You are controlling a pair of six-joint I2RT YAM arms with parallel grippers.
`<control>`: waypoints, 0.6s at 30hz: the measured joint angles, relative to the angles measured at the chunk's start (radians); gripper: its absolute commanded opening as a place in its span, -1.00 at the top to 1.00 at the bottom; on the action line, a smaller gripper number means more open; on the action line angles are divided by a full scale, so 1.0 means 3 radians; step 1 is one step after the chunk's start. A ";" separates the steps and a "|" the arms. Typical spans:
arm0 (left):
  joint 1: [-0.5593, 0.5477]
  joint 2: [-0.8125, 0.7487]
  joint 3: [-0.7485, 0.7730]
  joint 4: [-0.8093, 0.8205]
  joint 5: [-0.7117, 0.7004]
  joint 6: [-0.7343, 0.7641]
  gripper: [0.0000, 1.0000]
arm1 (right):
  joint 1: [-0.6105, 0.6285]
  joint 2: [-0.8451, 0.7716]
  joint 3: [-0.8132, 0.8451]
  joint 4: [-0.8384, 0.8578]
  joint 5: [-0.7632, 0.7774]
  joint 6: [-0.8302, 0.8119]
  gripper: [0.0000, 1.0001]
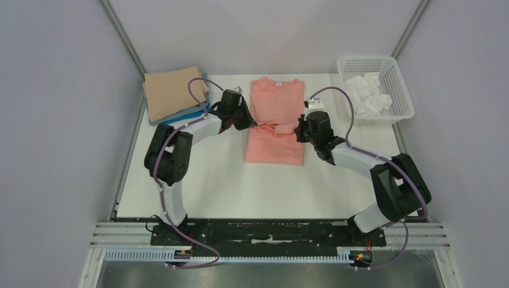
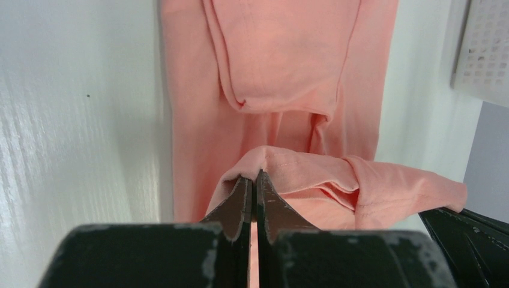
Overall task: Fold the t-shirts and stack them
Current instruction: Fold the folded rectangular tshirt in 1/3 of the way
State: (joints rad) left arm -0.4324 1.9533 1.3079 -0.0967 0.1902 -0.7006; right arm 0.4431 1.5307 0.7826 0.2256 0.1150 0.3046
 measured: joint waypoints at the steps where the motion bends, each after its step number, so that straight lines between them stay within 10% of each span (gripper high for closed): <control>1: 0.0010 0.0042 0.0041 -0.0011 0.0008 0.0005 0.71 | -0.0020 0.0055 0.0019 0.0018 -0.0022 0.0001 0.92; 7: 0.0052 0.0287 0.0257 -0.0038 0.0078 0.0041 -0.14 | -0.0131 0.0380 0.0131 0.0197 -0.0193 -0.0009 -0.05; 10: 0.0086 0.0362 0.0341 -0.0095 0.0137 0.0060 -0.55 | -0.0201 0.0497 0.0248 0.0216 -0.0256 -0.0005 -0.88; 18: 0.0118 -0.0136 -0.0076 -0.0106 0.0072 0.0071 -0.62 | -0.0243 0.0095 0.0045 0.0245 -0.0373 0.0025 -0.96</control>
State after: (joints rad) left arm -0.3969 1.9125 1.2850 -0.1284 0.2119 -0.6792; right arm 0.3702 1.5593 0.7959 0.2993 0.0032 0.3122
